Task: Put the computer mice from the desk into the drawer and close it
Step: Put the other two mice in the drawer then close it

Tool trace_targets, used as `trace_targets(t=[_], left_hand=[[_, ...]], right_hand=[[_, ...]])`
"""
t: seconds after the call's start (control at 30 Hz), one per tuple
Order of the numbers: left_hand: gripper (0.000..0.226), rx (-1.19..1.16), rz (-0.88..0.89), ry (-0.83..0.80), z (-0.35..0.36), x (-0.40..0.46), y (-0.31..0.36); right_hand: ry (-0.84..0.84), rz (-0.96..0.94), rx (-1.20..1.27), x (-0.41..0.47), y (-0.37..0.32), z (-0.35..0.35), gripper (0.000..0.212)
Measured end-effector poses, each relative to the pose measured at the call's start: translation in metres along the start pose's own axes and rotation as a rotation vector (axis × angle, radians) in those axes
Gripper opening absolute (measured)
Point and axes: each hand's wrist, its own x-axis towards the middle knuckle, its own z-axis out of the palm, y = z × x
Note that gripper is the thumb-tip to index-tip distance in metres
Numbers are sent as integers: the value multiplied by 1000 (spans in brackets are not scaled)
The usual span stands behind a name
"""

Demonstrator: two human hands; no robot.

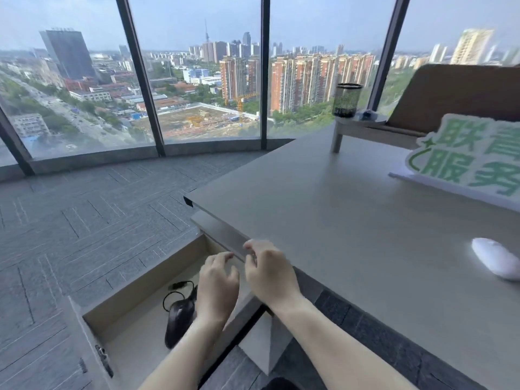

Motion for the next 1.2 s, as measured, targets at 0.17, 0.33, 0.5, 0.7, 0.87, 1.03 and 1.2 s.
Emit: trace_targets(t=[0.17,0.33,0.5,0.7,0.87,1.03,1.2], left_hand=[[23,-194,272,-110,56,-34,117],[32,-132,390,-417,137,-77,213],[52,-1,394,-604,213,-113,280],[71,207,473,-607,281,-130,333],[66,427,526,-495,312,-128,348],[48,332,474,-475,305,-116,340],[58,122,368,-413,253,-99,306]], right_hand=[[338,55,-46,-35,44,-126,26],[586,273,-260,-90,140,-232,22],[511,671,-516,-148,219,-289,42],[350,849,-535,-174,256,-303,69],[421,794,-523,-175,268,-303,61],[482,697,-391,-174,269,-309,58],[579,476,-304,-148,224,-311,54]])
